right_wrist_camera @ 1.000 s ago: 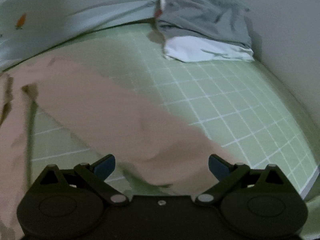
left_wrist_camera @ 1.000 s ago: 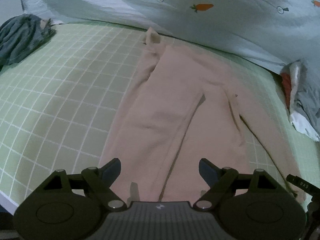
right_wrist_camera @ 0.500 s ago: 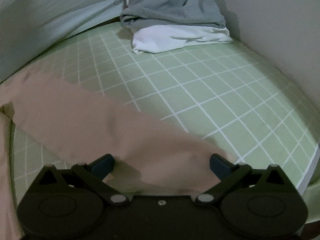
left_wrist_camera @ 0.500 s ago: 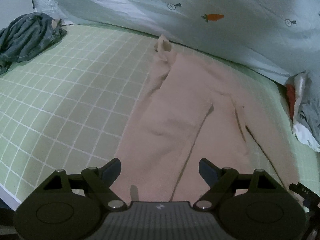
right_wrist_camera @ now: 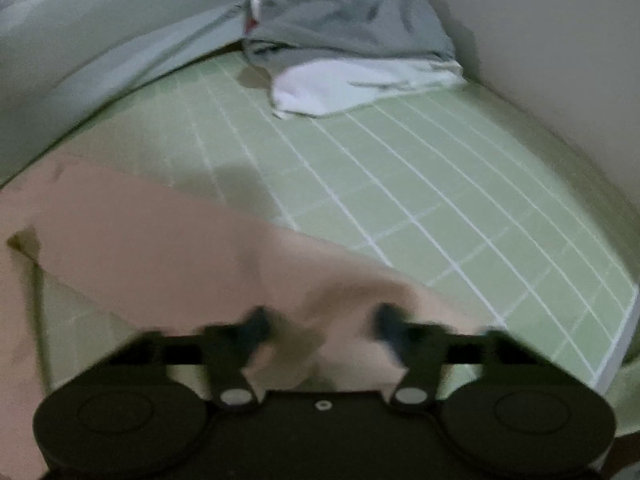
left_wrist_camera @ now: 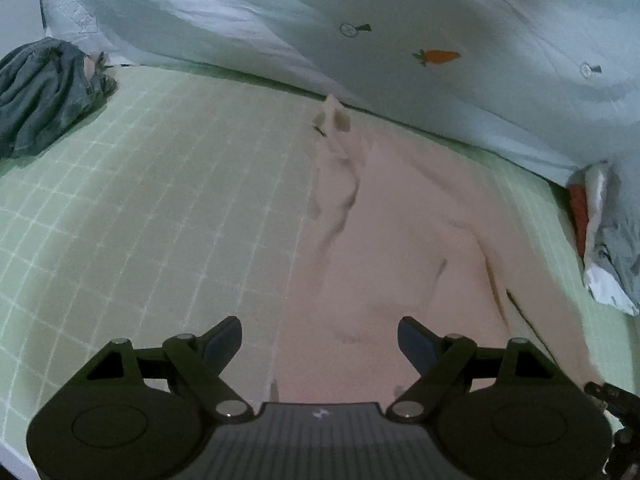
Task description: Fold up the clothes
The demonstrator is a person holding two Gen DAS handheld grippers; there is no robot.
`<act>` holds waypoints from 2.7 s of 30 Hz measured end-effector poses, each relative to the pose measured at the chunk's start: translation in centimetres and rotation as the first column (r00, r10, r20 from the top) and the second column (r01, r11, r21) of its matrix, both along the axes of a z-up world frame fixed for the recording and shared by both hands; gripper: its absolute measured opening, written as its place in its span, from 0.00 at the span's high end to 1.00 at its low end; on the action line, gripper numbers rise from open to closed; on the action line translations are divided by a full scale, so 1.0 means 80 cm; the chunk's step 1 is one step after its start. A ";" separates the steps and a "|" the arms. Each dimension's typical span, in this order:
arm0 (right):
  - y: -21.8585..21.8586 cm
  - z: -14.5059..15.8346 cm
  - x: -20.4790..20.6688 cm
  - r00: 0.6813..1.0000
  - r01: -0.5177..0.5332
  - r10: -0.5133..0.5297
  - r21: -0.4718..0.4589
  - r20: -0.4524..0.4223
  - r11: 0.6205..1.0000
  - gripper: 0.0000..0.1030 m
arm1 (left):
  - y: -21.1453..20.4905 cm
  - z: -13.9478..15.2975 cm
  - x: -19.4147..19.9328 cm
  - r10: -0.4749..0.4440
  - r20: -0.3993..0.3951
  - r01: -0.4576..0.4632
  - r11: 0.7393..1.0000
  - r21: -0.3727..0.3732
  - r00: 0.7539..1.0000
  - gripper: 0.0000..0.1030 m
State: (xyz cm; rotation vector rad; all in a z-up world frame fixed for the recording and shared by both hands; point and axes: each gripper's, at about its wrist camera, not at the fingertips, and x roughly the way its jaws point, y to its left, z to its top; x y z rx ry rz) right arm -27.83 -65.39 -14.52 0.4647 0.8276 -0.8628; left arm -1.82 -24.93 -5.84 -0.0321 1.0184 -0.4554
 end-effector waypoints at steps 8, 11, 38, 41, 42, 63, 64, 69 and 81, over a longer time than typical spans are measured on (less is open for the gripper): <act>0.015 0.029 0.055 0.996 -0.053 0.054 -0.020 0.075 0.998 0.90 | -0.001 -0.006 0.059 -0.016 0.008 0.016 1.000 -0.027 1.000 0.17; 0.023 0.050 0.088 0.990 -0.077 0.083 -0.060 0.111 0.995 0.90 | -0.008 -0.008 0.081 -0.034 0.015 0.035 0.999 -0.035 0.999 0.17; 0.025 0.038 0.145 0.985 -0.124 0.121 0.013 0.120 0.992 0.09 | -0.163 -0.018 0.124 -0.264 -0.009 0.264 0.964 0.007 0.964 0.16; 0.007 0.032 0.128 0.992 -0.062 0.059 0.023 0.113 0.998 0.09 | -0.208 -0.018 0.122 -0.327 -0.003 0.327 0.945 0.023 0.945 0.16; 0.002 0.031 0.126 0.992 -0.050 0.047 0.025 0.113 0.998 0.09 | -0.220 -0.018 0.122 -0.343 -0.004 0.343 0.939 0.024 0.939 0.16; -0.024 -0.008 0.139 0.999 -0.011 0.009 0.062 0.033 0.998 0.09 | -0.298 -0.027 0.141 -0.408 -0.004 0.408 0.913 0.017 0.913 0.97; -0.022 -0.008 0.141 0.999 -0.018 0.017 0.060 0.028 0.998 0.09 | -0.281 -0.016 0.149 -0.377 0.016 0.378 0.926 -0.004 0.926 0.97; -0.007 -0.005 0.156 0.998 -0.067 0.067 0.044 0.004 0.997 0.09 | -0.178 0.038 0.200 -0.157 0.111 0.168 0.981 -0.094 0.981 0.97; 0.038 0.013 0.191 0.979 -0.195 0.193 -0.022 -0.070 0.980 0.10 | 0.030 0.006 0.273 0.271 0.181 -0.269 0.963 -0.039 0.945 0.86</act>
